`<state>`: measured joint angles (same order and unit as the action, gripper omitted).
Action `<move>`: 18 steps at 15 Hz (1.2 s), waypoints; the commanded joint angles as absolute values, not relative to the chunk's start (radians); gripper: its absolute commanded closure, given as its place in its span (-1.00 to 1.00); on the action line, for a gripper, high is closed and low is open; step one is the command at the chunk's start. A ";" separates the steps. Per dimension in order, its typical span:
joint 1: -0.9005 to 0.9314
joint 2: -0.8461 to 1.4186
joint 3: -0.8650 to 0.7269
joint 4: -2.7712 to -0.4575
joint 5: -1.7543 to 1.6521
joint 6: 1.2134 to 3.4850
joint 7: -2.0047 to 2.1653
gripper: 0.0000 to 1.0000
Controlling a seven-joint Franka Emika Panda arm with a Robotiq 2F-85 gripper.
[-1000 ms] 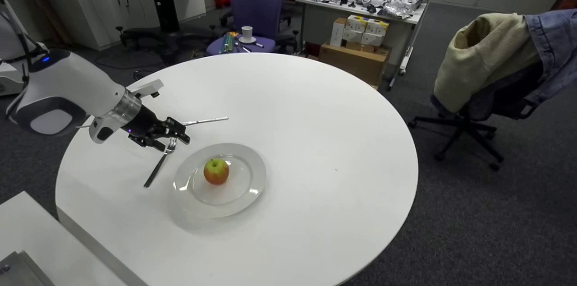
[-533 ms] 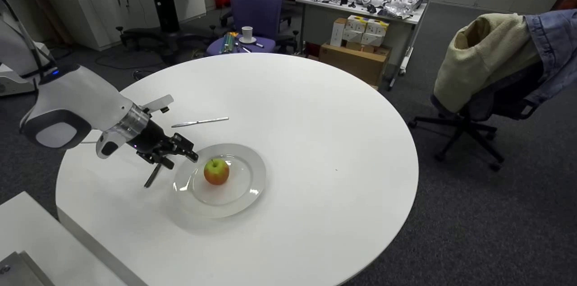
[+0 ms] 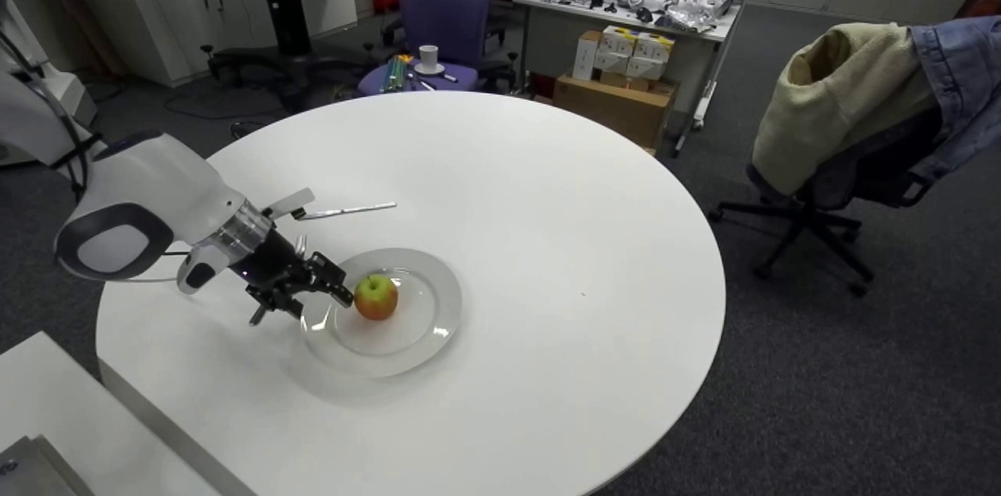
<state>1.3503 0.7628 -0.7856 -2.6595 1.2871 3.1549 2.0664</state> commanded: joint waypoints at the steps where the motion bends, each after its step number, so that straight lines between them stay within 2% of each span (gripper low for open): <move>1: 1.483 0.824 -0.907 -2.678 1.202 3.055 2.168 -1.00; 4: 1.576 0.868 -0.997 -2.672 1.125 2.963 2.246 -0.97; 5: 1.605 0.878 -1.023 -2.669 1.102 2.937 2.267 -0.48; 7: 1.651 0.899 -1.072 -2.661 1.059 2.884 2.302 -0.44; 11: 1.720 0.922 -1.138 -2.650 1.008 2.808 2.347 0.16; 12: 1.733 0.927 -1.152 -2.648 1.001 2.796 2.352 -0.70; 13: 1.714 0.887 -1.146 -2.655 0.933 2.829 2.393 -0.62; 14: 1.720 0.889 -1.156 -2.652 0.909 2.822 2.406 -0.64; 16: 1.722 0.890 -1.163 -2.649 0.849 2.817 2.453 -0.91; 18: 1.715 0.886 -1.163 -2.643 0.798 2.815 2.490 -1.00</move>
<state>1.7046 0.9101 -1.1315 -2.6417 0.8783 2.8330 2.4295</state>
